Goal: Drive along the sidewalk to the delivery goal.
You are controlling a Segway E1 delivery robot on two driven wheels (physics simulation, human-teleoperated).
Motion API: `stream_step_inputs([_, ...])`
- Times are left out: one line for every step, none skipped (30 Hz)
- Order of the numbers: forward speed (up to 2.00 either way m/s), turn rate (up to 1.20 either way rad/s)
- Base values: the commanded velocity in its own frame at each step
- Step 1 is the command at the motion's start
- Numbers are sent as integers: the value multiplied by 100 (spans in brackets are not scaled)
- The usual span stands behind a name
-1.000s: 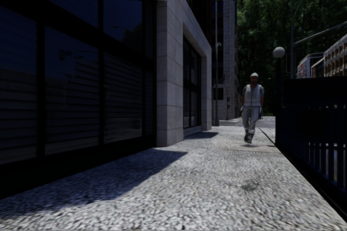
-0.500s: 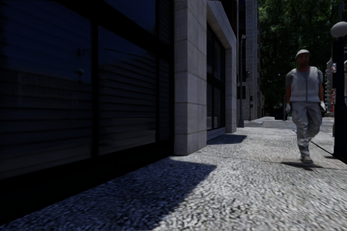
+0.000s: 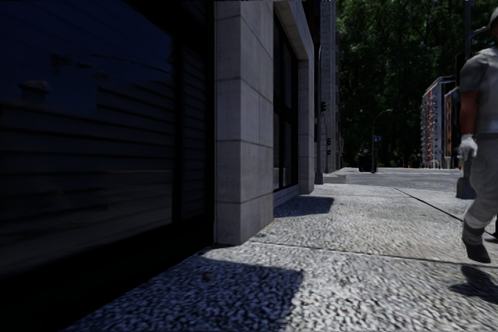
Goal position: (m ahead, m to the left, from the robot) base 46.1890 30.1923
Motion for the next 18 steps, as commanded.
stream_step_inputs([200,-66])
stream_step_inputs([200,-69])
stream_step_inputs([200,-69])
stream_step_inputs([200,-69])
stream_step_inputs([200,-70])
stream_step_inputs([200,-70])
stream_step_inputs([200,-70])
stream_step_inputs([200,-70])
stream_step_inputs([200,-70])
stream_step_inputs([200,-70])
stream_step_inputs([200,-70])
stream_step_inputs([200,-70])
stream_step_inputs([200,-70])
stream_step_inputs([200,-69])
stream_step_inputs([200,-68])
stream_step_inputs([200,-68])
stream_step_inputs([200,-55])
stream_step_inputs([200,-55])
